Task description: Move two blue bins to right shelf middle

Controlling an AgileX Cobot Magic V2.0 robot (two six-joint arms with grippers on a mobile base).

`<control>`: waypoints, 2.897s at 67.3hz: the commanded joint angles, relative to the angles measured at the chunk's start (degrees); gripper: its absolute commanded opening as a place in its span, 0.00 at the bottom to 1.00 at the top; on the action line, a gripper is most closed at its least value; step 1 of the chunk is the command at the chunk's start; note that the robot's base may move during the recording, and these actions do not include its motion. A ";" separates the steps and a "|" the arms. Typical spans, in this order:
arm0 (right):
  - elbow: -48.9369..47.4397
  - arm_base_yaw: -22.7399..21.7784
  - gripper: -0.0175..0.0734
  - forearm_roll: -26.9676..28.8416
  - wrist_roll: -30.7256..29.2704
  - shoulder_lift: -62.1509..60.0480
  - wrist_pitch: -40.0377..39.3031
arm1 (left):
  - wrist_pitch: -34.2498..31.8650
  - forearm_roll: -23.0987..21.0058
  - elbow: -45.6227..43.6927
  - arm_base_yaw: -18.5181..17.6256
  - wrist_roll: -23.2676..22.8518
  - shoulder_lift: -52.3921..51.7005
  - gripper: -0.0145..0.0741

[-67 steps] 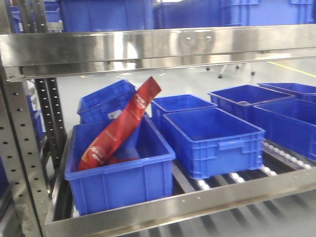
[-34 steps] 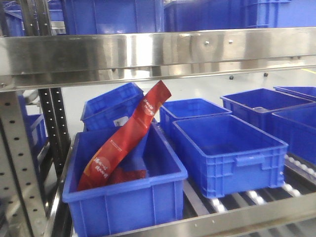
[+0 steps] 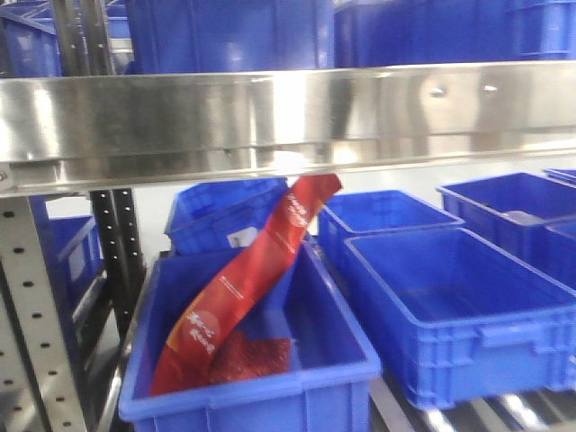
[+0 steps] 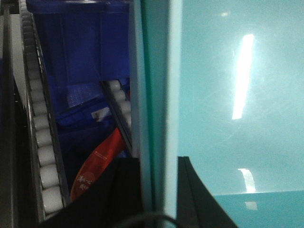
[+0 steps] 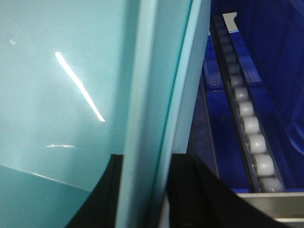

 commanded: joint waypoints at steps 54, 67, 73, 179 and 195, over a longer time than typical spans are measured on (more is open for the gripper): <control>-1.26 0.12 0.02 2.09 -0.55 -1.50 -4.27 | -5.48 1.09 -0.65 0.06 0.46 -0.59 0.04; -1.26 0.12 0.02 2.09 -0.55 -1.50 -4.27 | -5.48 1.09 -0.65 0.06 0.46 -0.59 0.04; -1.26 0.12 0.02 2.09 -0.55 -1.50 -4.27 | -5.48 1.09 -0.65 0.06 0.46 -0.59 0.04; -1.26 0.12 0.37 2.90 -5.54 15.96 -8.65 | 10.48 -0.38 -0.65 0.06 0.13 6.60 0.30; -1.26 0.12 0.69 2.90 -5.54 14.75 -8.16 | 10.48 -0.16 -0.65 0.06 0.13 6.49 0.80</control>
